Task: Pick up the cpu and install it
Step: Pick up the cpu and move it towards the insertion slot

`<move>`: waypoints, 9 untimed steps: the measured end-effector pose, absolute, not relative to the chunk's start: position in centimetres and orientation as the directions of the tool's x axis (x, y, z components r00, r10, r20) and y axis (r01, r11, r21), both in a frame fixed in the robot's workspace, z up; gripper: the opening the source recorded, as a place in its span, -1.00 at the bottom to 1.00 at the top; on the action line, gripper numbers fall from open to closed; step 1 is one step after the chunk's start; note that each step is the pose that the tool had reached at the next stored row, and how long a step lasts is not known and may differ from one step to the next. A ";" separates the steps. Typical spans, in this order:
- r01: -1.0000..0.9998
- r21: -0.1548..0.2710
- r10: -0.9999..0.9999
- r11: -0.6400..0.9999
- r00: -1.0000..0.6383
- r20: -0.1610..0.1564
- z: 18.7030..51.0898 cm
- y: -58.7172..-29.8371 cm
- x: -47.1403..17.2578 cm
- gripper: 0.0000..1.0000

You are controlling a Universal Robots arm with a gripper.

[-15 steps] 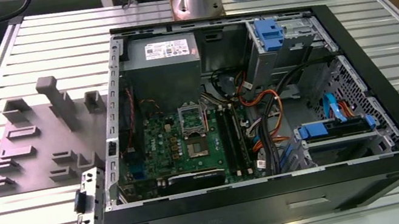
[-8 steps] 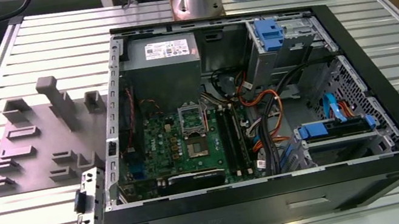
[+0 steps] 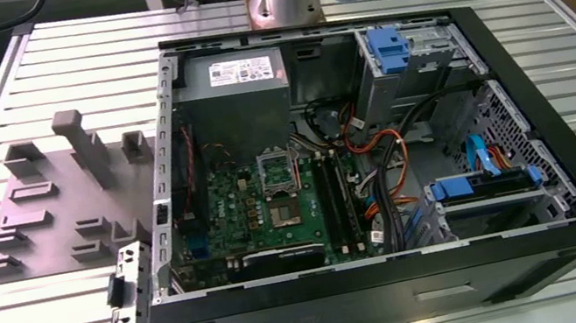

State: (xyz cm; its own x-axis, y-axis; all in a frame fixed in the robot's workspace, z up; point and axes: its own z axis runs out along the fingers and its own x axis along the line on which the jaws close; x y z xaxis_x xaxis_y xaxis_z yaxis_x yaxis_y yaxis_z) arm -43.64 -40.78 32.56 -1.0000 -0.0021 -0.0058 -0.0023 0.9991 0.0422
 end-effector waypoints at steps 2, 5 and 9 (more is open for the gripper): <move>-0.002 0.042 -0.002 0.999 -1.000 -0.006 32.6 -40.8 -43.6 -0.06; -0.002 0.042 -0.002 0.999 -1.000 -0.006 32.8 -40.8 -43.6 -0.06; -0.002 0.042 -0.002 0.999 -1.000 -0.006 33.0 -40.8 -43.6 -0.06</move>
